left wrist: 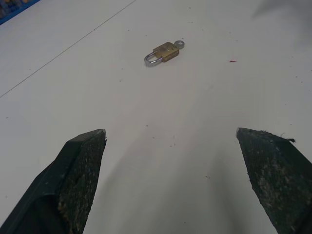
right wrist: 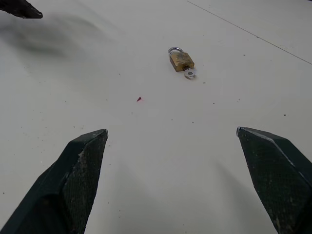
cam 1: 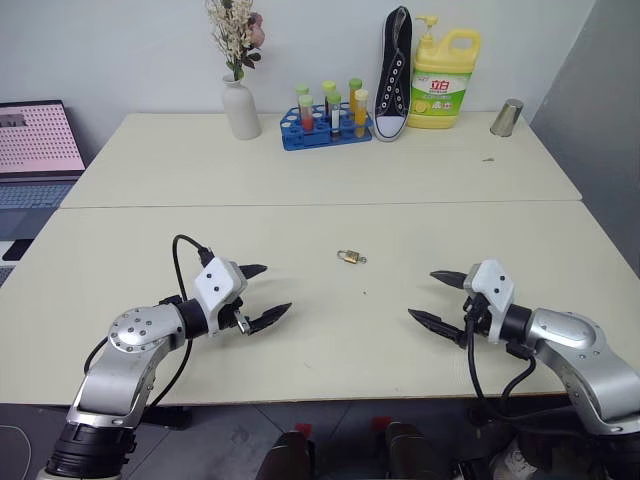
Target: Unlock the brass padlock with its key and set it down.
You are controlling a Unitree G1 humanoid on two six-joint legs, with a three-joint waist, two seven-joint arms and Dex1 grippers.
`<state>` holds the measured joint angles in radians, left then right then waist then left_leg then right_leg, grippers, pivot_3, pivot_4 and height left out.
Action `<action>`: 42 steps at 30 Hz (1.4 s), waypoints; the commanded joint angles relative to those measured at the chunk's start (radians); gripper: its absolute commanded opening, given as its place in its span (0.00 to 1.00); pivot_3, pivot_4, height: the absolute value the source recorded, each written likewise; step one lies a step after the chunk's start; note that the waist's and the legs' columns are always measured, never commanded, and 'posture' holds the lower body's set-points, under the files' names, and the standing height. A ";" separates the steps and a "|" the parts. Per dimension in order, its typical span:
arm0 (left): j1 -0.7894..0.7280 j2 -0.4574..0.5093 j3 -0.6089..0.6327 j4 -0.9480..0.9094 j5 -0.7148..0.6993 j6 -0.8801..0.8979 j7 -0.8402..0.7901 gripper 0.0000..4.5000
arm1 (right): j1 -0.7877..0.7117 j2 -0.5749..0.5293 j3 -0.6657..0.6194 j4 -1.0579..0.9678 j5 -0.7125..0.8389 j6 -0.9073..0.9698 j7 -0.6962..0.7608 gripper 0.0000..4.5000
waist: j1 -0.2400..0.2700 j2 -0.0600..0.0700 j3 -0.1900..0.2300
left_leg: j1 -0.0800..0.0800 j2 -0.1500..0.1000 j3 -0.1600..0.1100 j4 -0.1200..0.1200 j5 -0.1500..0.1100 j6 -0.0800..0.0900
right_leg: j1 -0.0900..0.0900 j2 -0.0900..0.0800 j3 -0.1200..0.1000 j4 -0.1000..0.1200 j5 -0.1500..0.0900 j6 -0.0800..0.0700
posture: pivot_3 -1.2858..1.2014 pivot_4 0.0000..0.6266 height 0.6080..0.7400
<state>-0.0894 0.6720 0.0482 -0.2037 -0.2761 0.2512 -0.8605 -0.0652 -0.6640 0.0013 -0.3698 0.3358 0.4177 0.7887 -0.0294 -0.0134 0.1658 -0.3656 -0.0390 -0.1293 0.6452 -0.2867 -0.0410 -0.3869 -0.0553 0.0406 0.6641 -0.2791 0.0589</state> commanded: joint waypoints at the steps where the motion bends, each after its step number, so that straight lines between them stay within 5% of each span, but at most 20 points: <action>1: -0.001 0.002 0.039 -0.038 -0.026 -0.021 0.002 1.00 | -0.018 0.006 -0.005 -0.016 0.004 -0.026 0.007 0.99 | 0.000 0.000 0.000 | 0.000 0.000 0.000 0.000 0.000 0.000 | 0.000 0.000 0.000 0.000 0.000 0.000 | 0.52 0.24 1.00; 22: -0.053 -0.015 0.080 0.043 -0.083 -0.110 -0.051 1.00 | -0.058 0.037 0.007 -0.048 0.012 0.065 -0.034 0.99 | 0.000 0.000 0.000 | 0.000 0.000 0.000 0.000 0.000 0.000 | 0.000 0.000 0.000 0.000 0.000 0.000 | 0.52 0.24 1.00; 29: -0.195 -0.018 -0.011 0.171 -0.040 -0.159 -0.141 1.00 | -0.078 0.064 -0.041 -0.153 0.146 0.329 -0.121 0.99 | 0.001 0.000 0.000 | 0.000 -0.001 -0.001 0.000 0.000 0.000 | 0.000 0.000 0.000 0.000 0.000 0.000 | 0.52 0.24 1.00; 33: -0.504 -0.107 -0.176 0.539 0.094 -0.326 -0.263 1.00 | -0.122 0.097 -0.099 -0.246 0.257 0.551 -0.240 0.99 | 0.019 -0.001 0.000 | -0.002 -0.002 -0.001 0.001 0.000 0.000 | 0.000 0.000 -0.004 0.000 0.000 0.000 | 0.52 0.24 1.00; 42: -0.822 -0.280 -0.279 1.116 0.239 -0.584 -0.367 1.00 | -0.162 0.094 -0.086 -0.382 0.277 0.729 -0.378 0.99 | -0.002 -0.002 0.000 | -0.012 -0.003 -0.002 0.002 0.000 -0.001 | -0.009 0.000 -0.003 -0.001 0.001 0.000 | 0.52 0.24 1.00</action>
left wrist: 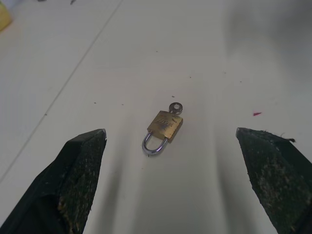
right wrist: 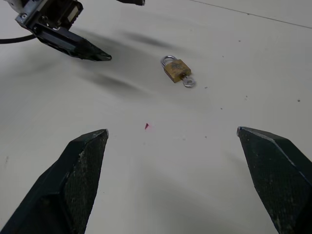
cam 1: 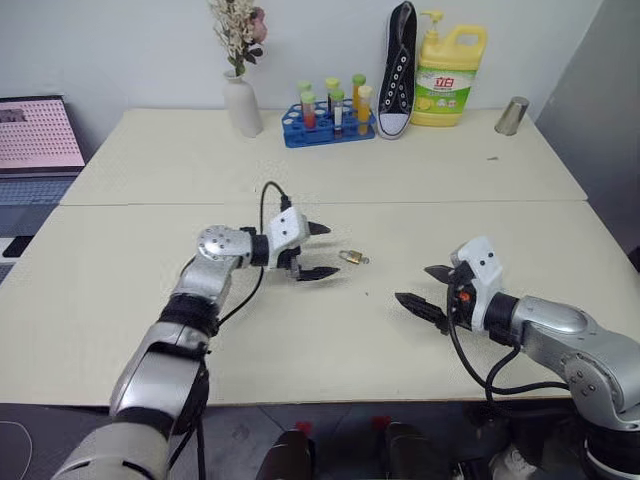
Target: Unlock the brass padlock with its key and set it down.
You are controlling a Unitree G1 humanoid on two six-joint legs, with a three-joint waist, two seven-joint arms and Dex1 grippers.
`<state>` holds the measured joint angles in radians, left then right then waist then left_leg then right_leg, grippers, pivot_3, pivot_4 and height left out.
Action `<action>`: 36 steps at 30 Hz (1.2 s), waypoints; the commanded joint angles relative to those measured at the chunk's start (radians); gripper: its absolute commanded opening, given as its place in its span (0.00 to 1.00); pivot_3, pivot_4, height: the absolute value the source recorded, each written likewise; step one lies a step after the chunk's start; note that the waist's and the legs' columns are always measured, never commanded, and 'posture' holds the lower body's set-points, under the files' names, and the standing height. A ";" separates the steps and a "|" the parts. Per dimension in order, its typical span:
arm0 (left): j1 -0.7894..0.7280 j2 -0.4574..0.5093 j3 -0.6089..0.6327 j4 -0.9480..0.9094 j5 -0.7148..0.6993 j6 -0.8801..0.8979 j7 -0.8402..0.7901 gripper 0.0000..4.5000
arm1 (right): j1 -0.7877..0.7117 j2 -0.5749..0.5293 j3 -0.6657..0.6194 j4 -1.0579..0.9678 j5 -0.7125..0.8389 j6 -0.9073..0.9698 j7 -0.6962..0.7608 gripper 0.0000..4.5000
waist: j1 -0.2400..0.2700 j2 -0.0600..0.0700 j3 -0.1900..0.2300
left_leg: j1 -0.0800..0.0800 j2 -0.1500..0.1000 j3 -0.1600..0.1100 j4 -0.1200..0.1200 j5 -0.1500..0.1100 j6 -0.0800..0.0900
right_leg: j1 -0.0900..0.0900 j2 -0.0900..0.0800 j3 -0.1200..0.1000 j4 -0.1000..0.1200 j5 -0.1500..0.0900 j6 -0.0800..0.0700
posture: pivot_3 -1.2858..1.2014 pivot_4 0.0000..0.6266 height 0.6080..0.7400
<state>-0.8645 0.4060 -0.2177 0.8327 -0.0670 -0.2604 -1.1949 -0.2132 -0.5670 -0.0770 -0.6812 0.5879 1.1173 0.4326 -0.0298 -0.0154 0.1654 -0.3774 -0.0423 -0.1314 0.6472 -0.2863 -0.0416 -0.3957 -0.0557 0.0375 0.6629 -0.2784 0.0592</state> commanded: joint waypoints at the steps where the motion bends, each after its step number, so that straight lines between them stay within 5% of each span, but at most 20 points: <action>1: -0.082 -0.039 -0.015 0.146 0.047 -0.082 -0.016 1.00 | -0.007 0.002 -0.017 -0.080 0.032 0.038 -0.030 0.99 | -0.004 0.000 0.000 | -0.003 0.000 0.000 0.001 0.000 -0.001 | -0.003 0.000 0.000 0.001 0.000 0.000 | 0.52 0.24 1.00; 10: -0.229 -0.117 -0.038 0.421 0.182 -0.082 0.028 1.00 | 0.049 0.034 -0.093 -0.175 0.087 0.111 -0.109 0.99 | -0.006 -0.001 0.000 | -0.008 -0.001 0.000 0.006 0.000 0.001 | -0.009 0.000 0.001 0.010 0.000 0.000 | 0.52 0.24 1.00; 33: -0.253 -0.176 -0.019 0.495 0.279 -0.002 0.154 1.00 | 0.081 0.058 -0.131 -0.218 0.148 0.132 -0.190 0.99 | -0.001 -0.002 0.000 | -0.007 -0.001 -0.001 0.015 0.000 0.001 | -0.008 0.001 0.001 0.018 0.000 0.001 | 0.52 0.24 1.00; 36: -0.252 -0.179 -0.027 0.498 0.289 0.015 0.144 0.88 | 0.084 0.059 -0.136 -0.219 0.158 0.132 -0.199 1.00 | -0.001 -0.002 -0.001 | -0.007 -0.001 0.000 0.015 0.000 0.001 | -0.007 0.001 0.001 0.018 0.000 0.001 | 0.52 0.24 1.00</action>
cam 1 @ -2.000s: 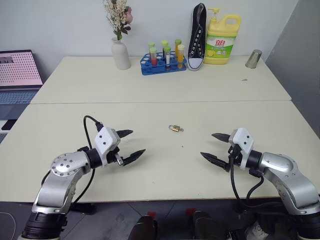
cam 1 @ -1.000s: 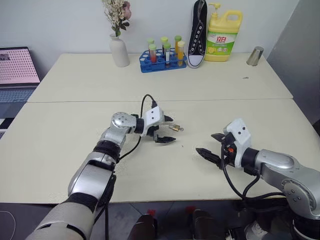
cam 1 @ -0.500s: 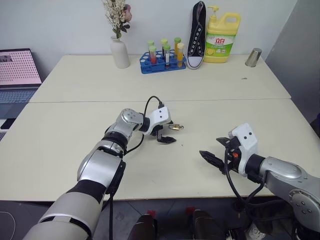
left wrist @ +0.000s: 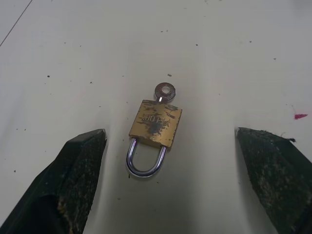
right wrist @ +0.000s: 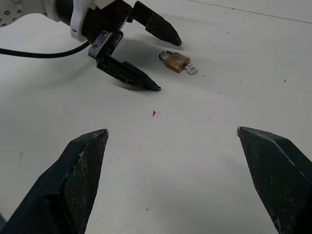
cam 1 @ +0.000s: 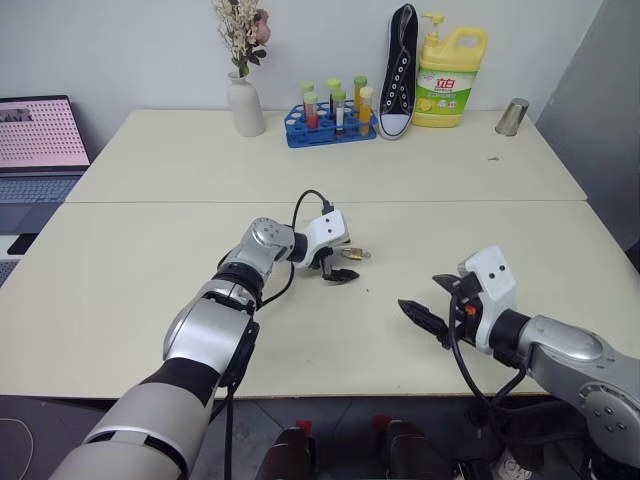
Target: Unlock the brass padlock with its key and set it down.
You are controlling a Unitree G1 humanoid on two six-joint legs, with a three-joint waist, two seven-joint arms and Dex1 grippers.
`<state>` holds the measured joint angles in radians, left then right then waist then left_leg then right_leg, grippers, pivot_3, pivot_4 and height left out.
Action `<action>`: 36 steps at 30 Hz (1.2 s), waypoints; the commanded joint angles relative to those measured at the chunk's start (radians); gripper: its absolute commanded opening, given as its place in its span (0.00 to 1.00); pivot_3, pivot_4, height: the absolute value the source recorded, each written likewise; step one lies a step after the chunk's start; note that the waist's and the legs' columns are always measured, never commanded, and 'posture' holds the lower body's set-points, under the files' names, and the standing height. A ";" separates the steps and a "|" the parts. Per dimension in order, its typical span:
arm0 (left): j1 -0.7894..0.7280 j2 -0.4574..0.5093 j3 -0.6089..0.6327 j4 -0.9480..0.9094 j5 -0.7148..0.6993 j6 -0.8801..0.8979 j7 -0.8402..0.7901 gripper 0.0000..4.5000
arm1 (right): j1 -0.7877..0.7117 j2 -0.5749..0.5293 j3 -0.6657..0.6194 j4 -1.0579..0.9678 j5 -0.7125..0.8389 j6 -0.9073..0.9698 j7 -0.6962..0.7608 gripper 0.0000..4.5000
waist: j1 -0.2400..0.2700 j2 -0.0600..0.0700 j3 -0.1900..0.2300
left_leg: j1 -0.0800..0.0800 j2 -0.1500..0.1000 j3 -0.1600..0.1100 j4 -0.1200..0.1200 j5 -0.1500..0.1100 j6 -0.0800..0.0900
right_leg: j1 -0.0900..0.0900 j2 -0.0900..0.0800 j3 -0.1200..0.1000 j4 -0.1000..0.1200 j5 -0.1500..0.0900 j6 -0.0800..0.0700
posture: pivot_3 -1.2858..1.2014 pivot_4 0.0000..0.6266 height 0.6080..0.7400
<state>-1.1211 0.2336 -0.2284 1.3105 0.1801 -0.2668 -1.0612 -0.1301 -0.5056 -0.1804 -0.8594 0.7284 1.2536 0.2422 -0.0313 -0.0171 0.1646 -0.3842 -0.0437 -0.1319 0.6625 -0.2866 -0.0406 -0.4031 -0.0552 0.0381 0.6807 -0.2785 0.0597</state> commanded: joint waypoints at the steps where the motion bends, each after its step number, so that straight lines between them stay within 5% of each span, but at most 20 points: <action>1: 0.005 -0.007 -0.020 0.020 0.046 0.022 0.007 0.81 | 0.002 -0.002 -0.033 -0.043 0.020 -0.005 -0.011 1.00 | 0.000 0.000 0.000 | 0.000 0.000 0.000 0.000 0.000 0.000 | 0.000 0.000 0.000 0.000 0.000 0.000 | 0.52 0.24 1.00; 10: 0.020 -0.016 -0.027 0.021 0.076 0.008 0.031 0.22 | 0.009 0.009 -0.033 -0.050 0.037 -0.003 -0.030 1.00 | -0.001 0.000 -0.001 | 0.001 0.000 0.000 0.000 0.000 0.000 | 0.001 0.000 0.000 0.000 0.000 0.000 | 0.52 0.24 1.00; 23: 0.135 0.065 0.057 -0.130 -0.053 -0.206 -0.172 0.22 | 0.016 -0.073 0.032 -0.017 -0.001 -0.101 0.034 1.00 | -0.013 0.000 -0.001 | 0.002 0.001 0.000 -0.001 0.000 0.000 | -0.001 0.001 0.001 0.001 0.000 0.000 | 0.52 0.24 1.00; 27: 0.330 0.156 0.087 -0.404 -0.174 -0.344 -0.293 0.22 | 0.056 -0.124 0.077 0.005 -0.048 -0.220 0.123 1.00 | -0.020 0.000 -0.001 | 0.001 0.002 0.000 -0.001 0.000 0.000 | -0.001 0.001 0.002 0.000 0.000 0.000 | 0.52 0.24 1.00; 36: 0.599 0.275 0.118 -0.789 -0.229 -0.457 -0.155 0.22 | 0.099 -0.140 0.112 0.059 -0.067 -0.399 0.268 1.00 | 0.002 0.000 -0.001 | 0.002 0.003 -0.001 0.001 0.000 0.000 | 0.001 -0.001 0.002 0.000 0.000 0.000 | 0.52 0.24 1.00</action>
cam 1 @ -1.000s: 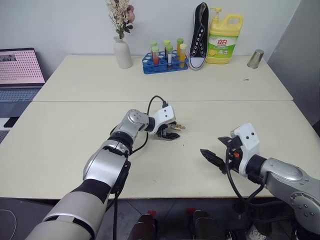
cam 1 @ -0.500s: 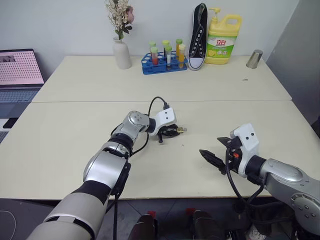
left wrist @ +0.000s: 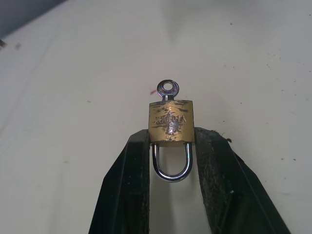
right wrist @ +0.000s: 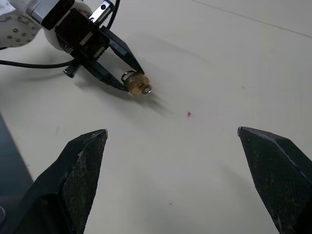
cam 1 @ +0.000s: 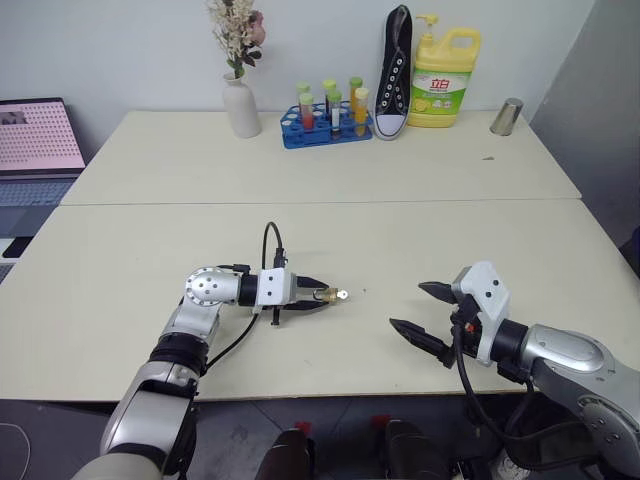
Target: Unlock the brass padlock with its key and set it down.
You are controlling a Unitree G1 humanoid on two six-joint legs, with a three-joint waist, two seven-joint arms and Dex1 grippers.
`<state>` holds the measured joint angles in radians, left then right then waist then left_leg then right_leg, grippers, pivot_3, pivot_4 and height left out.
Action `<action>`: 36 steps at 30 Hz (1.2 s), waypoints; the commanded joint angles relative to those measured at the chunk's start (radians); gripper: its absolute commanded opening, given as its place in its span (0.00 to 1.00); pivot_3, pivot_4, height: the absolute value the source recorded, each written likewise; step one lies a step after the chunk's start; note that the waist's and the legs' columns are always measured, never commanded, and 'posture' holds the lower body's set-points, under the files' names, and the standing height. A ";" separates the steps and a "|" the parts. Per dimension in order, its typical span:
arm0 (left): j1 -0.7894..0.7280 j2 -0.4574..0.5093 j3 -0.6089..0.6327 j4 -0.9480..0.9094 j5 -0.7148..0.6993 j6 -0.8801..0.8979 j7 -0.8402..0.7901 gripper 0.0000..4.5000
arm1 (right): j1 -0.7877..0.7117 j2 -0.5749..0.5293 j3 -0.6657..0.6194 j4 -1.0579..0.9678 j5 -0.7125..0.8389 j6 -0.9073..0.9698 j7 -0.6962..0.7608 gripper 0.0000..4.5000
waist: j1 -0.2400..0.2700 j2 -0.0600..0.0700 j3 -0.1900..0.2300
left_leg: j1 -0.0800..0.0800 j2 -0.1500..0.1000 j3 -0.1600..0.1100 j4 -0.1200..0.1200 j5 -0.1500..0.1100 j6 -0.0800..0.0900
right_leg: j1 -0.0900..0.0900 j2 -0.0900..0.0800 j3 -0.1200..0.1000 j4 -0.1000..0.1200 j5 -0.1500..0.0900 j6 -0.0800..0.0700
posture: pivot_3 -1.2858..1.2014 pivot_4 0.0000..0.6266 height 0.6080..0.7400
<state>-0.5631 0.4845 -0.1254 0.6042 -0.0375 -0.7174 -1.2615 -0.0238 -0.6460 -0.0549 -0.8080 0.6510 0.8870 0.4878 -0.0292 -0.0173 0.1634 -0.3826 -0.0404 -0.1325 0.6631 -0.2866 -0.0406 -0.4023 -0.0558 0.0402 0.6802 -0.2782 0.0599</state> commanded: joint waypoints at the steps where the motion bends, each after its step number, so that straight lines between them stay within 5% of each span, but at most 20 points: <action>1: 0.073 0.037 0.010 -0.110 -0.021 0.037 0.046 0.22 | -0.009 -0.002 -0.014 0.015 0.023 -0.026 0.032 1.00 | -0.001 0.000 0.000 | 0.000 0.000 0.000 0.000 0.000 0.000 | 0.000 0.000 0.000 0.000 0.000 0.000 | 0.52 0.24 1.00; 11: 0.168 0.110 -0.038 -0.273 -0.082 0.369 -0.019 0.22 | -0.048 -0.019 0.009 0.054 0.043 -0.002 0.061 1.00 | -0.003 0.000 0.000 | 0.000 -0.001 0.000 -0.001 0.000 0.000 | 0.000 0.001 -0.001 0.000 0.000 0.000 | 0.52 0.24 1.00; 19: 0.145 0.125 -0.054 -0.227 -0.052 0.461 -0.018 0.22 | -0.054 -0.017 0.014 0.051 0.050 0.014 0.041 1.00 | -0.002 0.000 0.000 | 0.000 -0.001 0.000 -0.001 0.000 0.000 | 0.000 0.001 -0.001 0.000 0.000 0.000 | 0.52 0.24 1.00; 20: 0.145 0.128 -0.058 -0.227 -0.051 0.463 -0.025 0.38 | -0.054 -0.016 0.014 0.049 0.052 0.017 0.040 1.00 | -0.002 0.000 0.000 | 0.000 -0.001 0.000 -0.001 0.000 0.000 | 0.000 0.001 -0.001 0.000 0.000 0.000 | 0.52 0.24 1.00; 27: 0.172 0.153 -0.047 -0.286 -0.072 0.495 -0.031 0.84 | -0.050 -0.019 0.008 0.040 0.065 0.030 0.034 1.00 | -0.003 0.000 0.000 | 0.000 -0.001 0.000 -0.001 0.000 0.000 | 0.000 0.001 -0.001 0.000 0.000 0.000 | 0.52 0.24 1.00; 36: 0.175 0.128 -0.081 -0.374 -0.089 0.647 -0.028 0.84 | -0.066 -0.008 0.014 0.041 0.080 0.044 0.024 1.00 | -0.002 0.000 0.000 | 0.000 0.000 0.000 -0.001 0.000 0.000 | 0.000 0.001 -0.001 0.000 0.000 0.000 | 0.52 0.24 1.00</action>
<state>-0.3828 0.6181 -0.1902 0.2611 -0.1187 -0.0872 -1.2858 -0.0773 -0.6562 -0.0288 -0.7383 0.7139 0.9324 0.5178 -0.0317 -0.0170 0.1634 -0.3822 -0.0409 -0.1321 0.6619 -0.2866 -0.0405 -0.4026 -0.0546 0.0395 0.6803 -0.2783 0.0597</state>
